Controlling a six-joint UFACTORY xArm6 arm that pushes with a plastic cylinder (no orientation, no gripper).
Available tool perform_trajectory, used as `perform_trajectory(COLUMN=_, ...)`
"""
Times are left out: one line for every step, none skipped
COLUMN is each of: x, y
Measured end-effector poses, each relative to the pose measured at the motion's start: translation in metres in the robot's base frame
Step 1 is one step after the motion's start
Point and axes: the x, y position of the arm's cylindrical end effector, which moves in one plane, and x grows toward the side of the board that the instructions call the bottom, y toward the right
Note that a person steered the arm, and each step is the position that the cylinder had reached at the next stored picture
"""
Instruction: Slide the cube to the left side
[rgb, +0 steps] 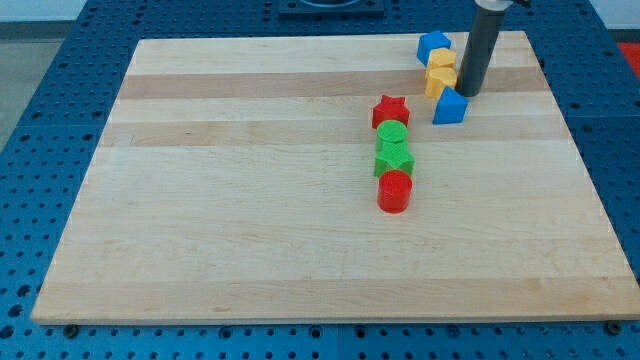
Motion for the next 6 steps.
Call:
perform_trajectory(x=0.0, y=0.0)
perform_trajectory(x=-0.009, y=0.01)
perform_trajectory(x=-0.027, y=0.027)
perform_trajectory(x=-0.061, y=0.03)
perform_trajectory(x=-0.071, y=0.031)
perform_trajectory(x=-0.071, y=0.008)
